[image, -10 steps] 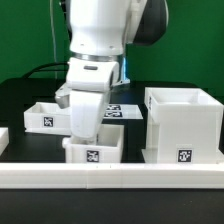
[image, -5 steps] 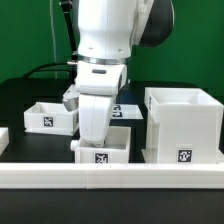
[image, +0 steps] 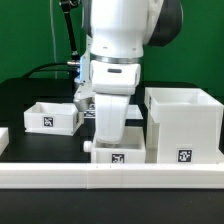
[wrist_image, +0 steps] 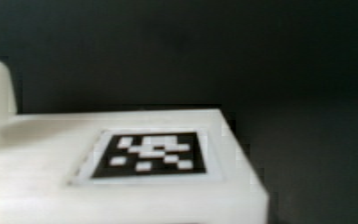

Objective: Assemble drawer

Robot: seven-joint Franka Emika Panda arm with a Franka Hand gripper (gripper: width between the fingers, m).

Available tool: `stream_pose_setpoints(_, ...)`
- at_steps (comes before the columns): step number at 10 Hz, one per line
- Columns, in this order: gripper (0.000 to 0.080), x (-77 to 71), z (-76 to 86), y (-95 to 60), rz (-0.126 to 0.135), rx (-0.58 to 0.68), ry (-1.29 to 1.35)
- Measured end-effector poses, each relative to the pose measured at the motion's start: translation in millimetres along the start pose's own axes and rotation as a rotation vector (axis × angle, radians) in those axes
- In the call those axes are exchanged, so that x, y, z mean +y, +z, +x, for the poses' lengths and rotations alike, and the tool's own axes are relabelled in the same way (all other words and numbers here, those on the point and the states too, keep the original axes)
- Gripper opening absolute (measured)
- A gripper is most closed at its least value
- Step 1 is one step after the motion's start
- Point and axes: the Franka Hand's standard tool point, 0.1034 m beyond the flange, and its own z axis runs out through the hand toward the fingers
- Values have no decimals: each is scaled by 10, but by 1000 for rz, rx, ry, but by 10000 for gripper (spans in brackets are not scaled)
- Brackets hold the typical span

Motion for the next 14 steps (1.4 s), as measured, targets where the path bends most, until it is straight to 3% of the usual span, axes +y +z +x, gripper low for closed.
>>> stream_pose_setpoints(5, 42, 14, 14, 10, -13, -1, -10)
stream_pose_setpoints(8, 42, 88, 124, 6, -24, -15, -59)
stream_pose_setpoints(14, 42, 91, 125, 7, -25, -16, -61)
